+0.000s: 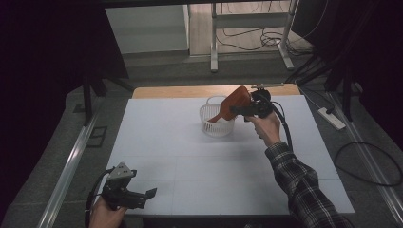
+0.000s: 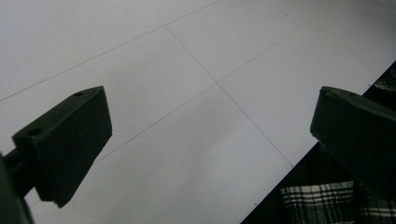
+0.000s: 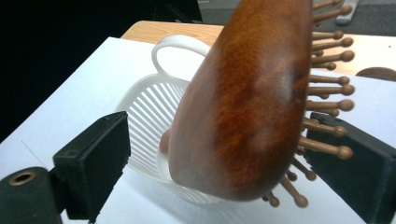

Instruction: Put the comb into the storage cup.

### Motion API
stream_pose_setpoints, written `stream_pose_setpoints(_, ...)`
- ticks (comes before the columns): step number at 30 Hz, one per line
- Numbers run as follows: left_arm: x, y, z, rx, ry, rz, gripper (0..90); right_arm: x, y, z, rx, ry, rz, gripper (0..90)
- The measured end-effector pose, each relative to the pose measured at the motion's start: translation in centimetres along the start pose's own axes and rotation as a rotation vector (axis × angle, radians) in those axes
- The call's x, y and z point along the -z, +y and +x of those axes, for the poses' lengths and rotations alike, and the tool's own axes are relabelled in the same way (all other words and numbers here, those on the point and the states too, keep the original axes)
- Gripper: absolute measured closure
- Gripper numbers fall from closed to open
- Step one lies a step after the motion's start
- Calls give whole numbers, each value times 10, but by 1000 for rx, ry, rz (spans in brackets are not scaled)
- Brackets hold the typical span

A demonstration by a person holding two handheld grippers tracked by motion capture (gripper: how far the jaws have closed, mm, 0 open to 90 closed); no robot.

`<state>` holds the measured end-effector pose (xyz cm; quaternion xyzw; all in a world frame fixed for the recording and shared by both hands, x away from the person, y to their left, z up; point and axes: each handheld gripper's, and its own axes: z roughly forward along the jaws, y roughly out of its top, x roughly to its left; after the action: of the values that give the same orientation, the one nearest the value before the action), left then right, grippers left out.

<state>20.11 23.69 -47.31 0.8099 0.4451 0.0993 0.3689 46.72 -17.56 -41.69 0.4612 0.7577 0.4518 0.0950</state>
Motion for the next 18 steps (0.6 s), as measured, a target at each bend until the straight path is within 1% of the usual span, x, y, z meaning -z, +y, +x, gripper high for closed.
stream_pose_setpoints(2, 0, 0, 0, 4, 1, -2, 0, 2, 0, 1, 10, -4, 3, 57)
stream_pose_setpoints(8, 1, 0, 1, 9, -1, -5, 0, 9, 1, 5, 47, 7, 14, 37)
stream_pose_setpoints(13, 1, 0, 1, 10, -2, -4, 0, 15, 0, 8, 99, 1, 33, 9)
stream_pose_setpoints(16, 1, 0, 1, 10, -2, -4, 0, 18, 0, 9, 121, -6, 30, 0)
stream_pose_setpoints(18, 0, 0, 1, 10, -2, -4, 0, 21, -1, 11, 131, -3, 27, 0)
